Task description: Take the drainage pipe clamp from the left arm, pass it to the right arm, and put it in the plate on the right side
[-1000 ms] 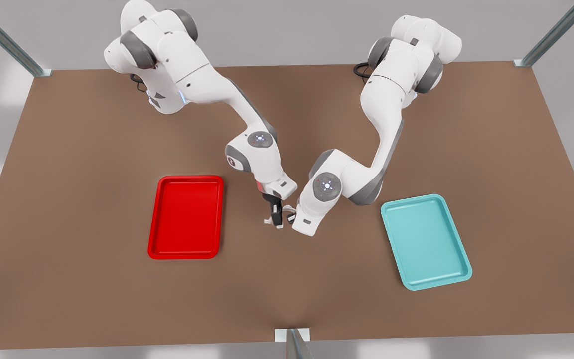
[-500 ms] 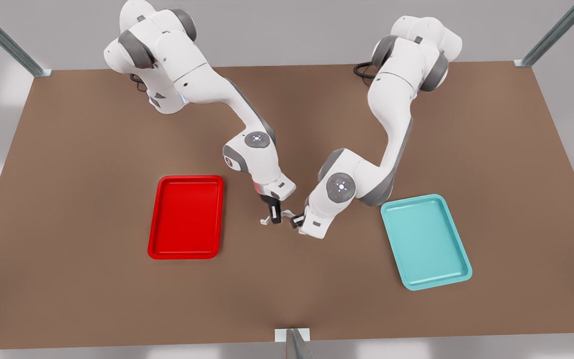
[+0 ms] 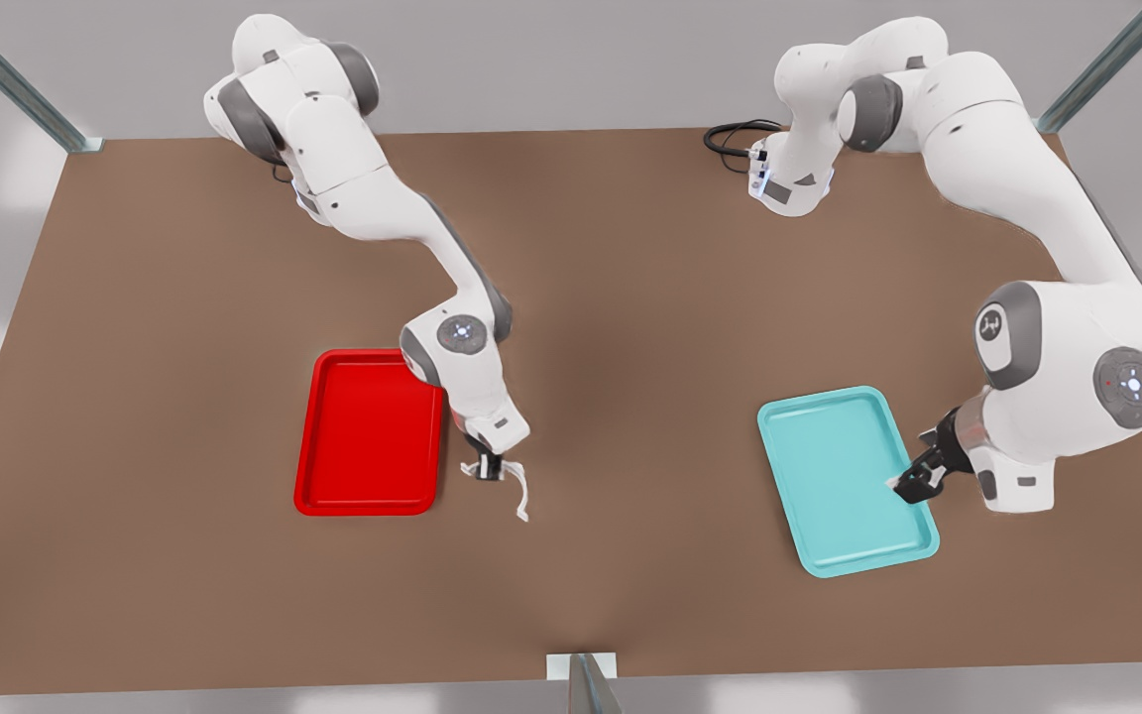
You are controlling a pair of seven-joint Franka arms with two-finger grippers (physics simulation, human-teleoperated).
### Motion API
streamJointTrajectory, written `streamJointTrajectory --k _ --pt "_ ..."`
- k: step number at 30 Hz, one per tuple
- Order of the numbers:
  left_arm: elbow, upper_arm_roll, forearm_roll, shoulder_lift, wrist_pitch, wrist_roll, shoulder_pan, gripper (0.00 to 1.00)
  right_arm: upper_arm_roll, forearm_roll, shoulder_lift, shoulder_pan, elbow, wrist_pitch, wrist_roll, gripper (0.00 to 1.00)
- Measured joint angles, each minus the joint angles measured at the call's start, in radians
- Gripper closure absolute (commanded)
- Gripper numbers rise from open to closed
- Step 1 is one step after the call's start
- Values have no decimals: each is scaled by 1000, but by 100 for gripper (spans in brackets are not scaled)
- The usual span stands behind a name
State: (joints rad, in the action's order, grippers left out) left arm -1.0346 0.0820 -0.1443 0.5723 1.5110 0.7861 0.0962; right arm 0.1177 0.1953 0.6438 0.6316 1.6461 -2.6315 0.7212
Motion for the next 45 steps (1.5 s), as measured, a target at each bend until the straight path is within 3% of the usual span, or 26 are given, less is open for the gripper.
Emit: streamJointTrajectory --k 2,5,14,24,25,26,35,39,42,45 --pt "-279 -178 81 -173 22 -71 -112 0 7 -12 -87 -26 59 64 -27 79" --pt "-356 -241 150 -219 31 -161 -109 0 37 -15 -197 -83 158 169 -84 79" --pt "-201 -302 200 -200 10 -360 -134 0 46 -15 -321 -235 471 234 -211 79" --pt "-193 -302 210 -200 -6 -491 -133 0 24 -46 -223 -222 455 181 -302 79" --pt "-192 -303 211 -200 -7 -501 -134 0 22 -56 -216 -222 453 179 -309 50" --pt "-193 -302 211 -200 -7 -510 -135 0 21 -64 -211 -222 450 177 -318 0" --pt "-193 -301 208 -200 -10 -572 -141 0 23 -89 -241 -230 379 209 -455 0" --pt "-192 -301 206 -201 -14 -591 -147 0 76 -147 -311 -291 -83 662 -463 0" --pt "-192 -301 202 -215 -37 -603 -147 0 122 -172 -496 -312 -158 927 -490 0" --pt "-185 -302 184 -218 -53 -614 -147 0 128 -195 -578 -308 -81 1062 -523 0"
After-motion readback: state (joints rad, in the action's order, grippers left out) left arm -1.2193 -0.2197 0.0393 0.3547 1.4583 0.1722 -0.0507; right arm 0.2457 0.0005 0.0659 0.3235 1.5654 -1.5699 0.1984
